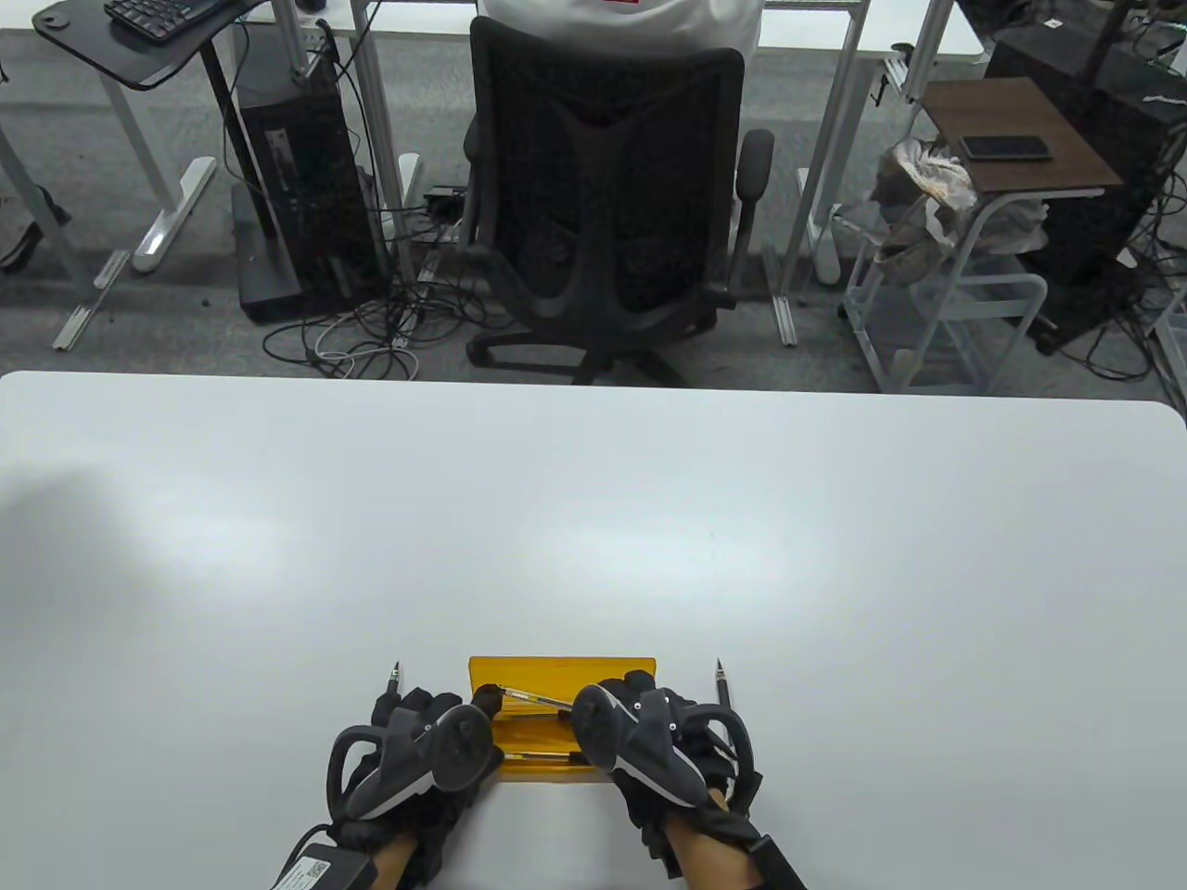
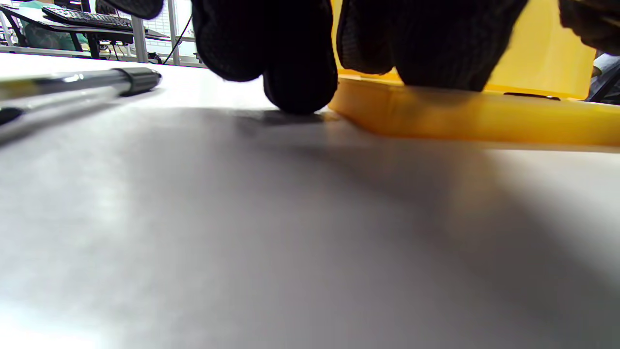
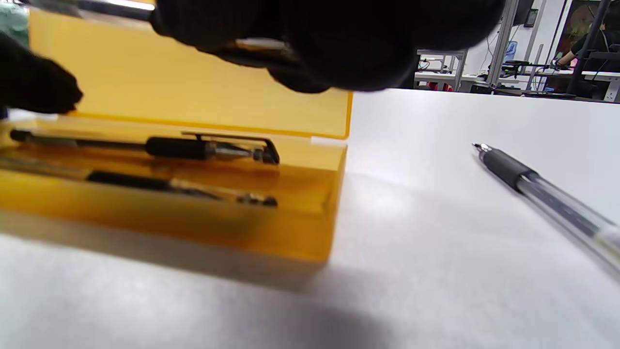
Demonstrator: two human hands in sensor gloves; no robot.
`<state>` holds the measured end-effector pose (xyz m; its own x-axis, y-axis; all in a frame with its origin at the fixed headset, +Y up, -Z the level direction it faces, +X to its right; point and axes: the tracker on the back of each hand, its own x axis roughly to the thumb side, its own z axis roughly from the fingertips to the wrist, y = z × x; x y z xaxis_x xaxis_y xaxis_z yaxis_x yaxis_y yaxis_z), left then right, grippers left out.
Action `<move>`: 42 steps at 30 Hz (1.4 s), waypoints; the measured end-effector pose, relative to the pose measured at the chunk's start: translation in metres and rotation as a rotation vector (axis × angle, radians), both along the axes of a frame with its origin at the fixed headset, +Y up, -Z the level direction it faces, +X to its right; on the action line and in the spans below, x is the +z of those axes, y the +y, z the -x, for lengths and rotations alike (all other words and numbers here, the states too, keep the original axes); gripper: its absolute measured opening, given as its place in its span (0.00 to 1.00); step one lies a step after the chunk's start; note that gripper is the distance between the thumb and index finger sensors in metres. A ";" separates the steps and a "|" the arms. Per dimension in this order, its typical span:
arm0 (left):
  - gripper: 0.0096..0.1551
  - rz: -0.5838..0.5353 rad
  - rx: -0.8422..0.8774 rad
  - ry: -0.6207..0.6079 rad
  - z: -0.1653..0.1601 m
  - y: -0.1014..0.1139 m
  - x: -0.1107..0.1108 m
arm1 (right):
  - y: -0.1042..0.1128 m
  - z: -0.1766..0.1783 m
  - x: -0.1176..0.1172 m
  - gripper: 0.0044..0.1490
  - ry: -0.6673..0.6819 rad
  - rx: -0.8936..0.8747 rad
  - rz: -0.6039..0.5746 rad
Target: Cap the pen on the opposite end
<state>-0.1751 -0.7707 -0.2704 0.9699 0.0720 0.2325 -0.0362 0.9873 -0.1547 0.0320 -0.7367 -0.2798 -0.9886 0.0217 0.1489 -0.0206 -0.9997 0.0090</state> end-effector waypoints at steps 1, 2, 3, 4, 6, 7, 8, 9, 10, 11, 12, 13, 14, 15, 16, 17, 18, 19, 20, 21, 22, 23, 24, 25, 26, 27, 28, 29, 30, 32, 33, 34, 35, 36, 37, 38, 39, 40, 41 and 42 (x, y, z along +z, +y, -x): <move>0.39 -0.002 -0.001 -0.003 0.000 0.000 0.000 | 0.001 0.000 0.000 0.29 -0.002 -0.019 -0.009; 0.39 -0.003 -0.001 -0.004 0.000 0.000 0.000 | 0.003 -0.001 -0.001 0.29 -0.004 -0.043 -0.012; 0.39 -0.001 0.001 -0.003 0.000 0.000 0.000 | 0.004 -0.002 0.000 0.29 -0.008 -0.065 -0.020; 0.38 0.000 0.006 -0.001 0.001 0.000 0.000 | 0.005 -0.003 -0.001 0.29 -0.012 -0.087 -0.037; 0.38 0.001 0.010 -0.006 0.001 0.000 0.000 | 0.009 -0.005 0.000 0.29 -0.016 -0.170 -0.063; 0.38 -0.003 0.016 -0.009 0.001 0.001 0.000 | 0.011 -0.006 0.000 0.29 -0.016 -0.195 -0.070; 0.37 -0.007 0.024 -0.012 0.001 0.002 0.001 | 0.014 -0.008 0.001 0.29 -0.017 -0.227 -0.076; 0.37 -0.016 0.031 -0.012 0.001 0.005 0.001 | 0.016 -0.009 0.001 0.29 -0.017 -0.265 -0.080; 0.37 -0.026 0.039 -0.013 0.002 0.007 0.001 | 0.018 -0.010 0.001 0.29 -0.019 -0.295 -0.078; 0.36 -0.045 0.062 -0.020 0.002 0.011 0.003 | 0.021 -0.011 0.003 0.29 -0.018 -0.337 -0.066; 0.35 -0.049 0.073 -0.025 0.002 0.013 0.004 | 0.023 -0.012 0.003 0.29 -0.019 -0.363 -0.055; 0.35 -0.052 0.096 -0.033 0.002 0.017 0.006 | 0.026 -0.014 0.005 0.29 -0.015 -0.408 -0.042; 0.34 -0.063 0.130 -0.024 0.004 0.022 0.008 | 0.028 -0.015 0.006 0.29 -0.013 -0.459 -0.024; 0.33 -0.070 0.182 -0.017 0.006 0.027 0.010 | 0.029 -0.016 0.007 0.29 -0.008 -0.509 0.003; 0.32 -0.073 0.248 -0.007 0.008 0.031 0.011 | 0.030 -0.017 0.007 0.29 -0.004 -0.554 0.024; 0.32 -0.067 0.387 0.029 0.012 0.036 0.013 | 0.031 -0.017 0.007 0.29 0.016 -0.614 0.059; 0.32 -0.059 0.507 0.056 0.016 0.039 0.014 | 0.032 -0.017 0.008 0.29 0.034 -0.643 0.082; 0.33 -0.044 0.680 0.085 0.020 0.041 0.016 | 0.033 -0.015 0.009 0.29 0.052 -0.667 0.112; 0.34 -0.020 0.799 0.103 0.023 0.042 0.017 | 0.033 -0.013 0.010 0.29 0.085 -0.672 0.138; 0.35 0.025 0.953 0.113 0.026 0.041 0.017 | 0.032 -0.010 0.010 0.29 0.148 -0.679 0.185; 0.36 0.081 1.099 0.114 0.028 0.039 0.018 | 0.030 -0.005 0.012 0.29 0.181 -0.675 0.241; 0.37 0.135 1.240 0.129 0.029 0.036 0.019 | 0.026 0.000 0.013 0.29 0.217 -0.671 0.295; 0.38 0.164 1.320 0.131 0.029 0.034 0.019 | 0.024 0.003 0.013 0.29 0.222 -0.666 0.325; 0.37 0.218 1.382 0.154 0.030 0.030 0.018 | 0.021 0.005 0.013 0.29 0.227 -0.689 0.348; 0.32 0.248 1.410 0.160 0.032 0.027 0.018 | 0.019 0.007 0.012 0.29 0.233 -0.725 0.384; 0.29 0.247 1.415 0.163 0.033 0.026 0.018 | 0.018 0.008 0.011 0.29 0.228 -0.740 0.404; 0.28 0.237 1.421 0.165 0.035 0.026 0.017 | 0.017 0.008 0.011 0.29 0.227 -0.768 0.436; 0.28 0.219 1.417 0.166 0.036 0.027 0.017 | 0.017 0.008 0.011 0.30 0.240 -0.795 0.463; 0.29 0.186 1.387 0.180 0.038 0.027 0.016 | 0.017 0.008 0.012 0.32 0.252 -0.835 0.493; 0.29 0.156 1.398 0.182 0.040 0.028 0.017 | 0.017 0.008 0.012 0.33 0.264 -0.876 0.528; 0.29 0.129 1.418 0.198 0.040 0.028 0.017 | 0.016 0.007 0.012 0.32 0.251 -0.873 0.520; 0.28 0.132 1.425 0.188 0.039 0.029 0.017 | 0.015 0.005 0.012 0.31 0.203 -0.901 0.487; 0.28 0.131 1.418 0.176 0.038 0.030 0.018 | 0.014 0.005 0.012 0.31 0.164 -0.921 0.476; 0.28 0.129 1.405 0.156 0.037 0.032 0.018 | 0.015 0.005 0.011 0.30 0.132 -0.919 0.483; 0.27 0.142 1.400 0.131 0.036 0.034 0.017 | 0.017 0.005 0.011 0.30 0.126 -0.901 0.477; 0.27 0.162 1.394 0.091 0.035 0.035 0.015 | 0.019 0.005 0.011 0.30 0.117 -0.877 0.459; 0.27 0.177 1.392 0.066 0.035 0.036 0.015 | 0.021 0.004 0.011 0.31 0.091 -0.863 0.425; 0.27 0.177 1.407 0.065 0.034 0.036 0.015 | 0.021 0.003 0.011 0.31 0.065 -0.857 0.389; 0.28 0.176 1.430 0.081 0.034 0.037 0.016 | 0.022 0.002 0.010 0.32 0.051 -0.848 0.362; 0.28 0.168 1.433 0.087 0.034 0.037 0.016 | 0.022 0.000 0.011 0.32 0.043 -0.842 0.362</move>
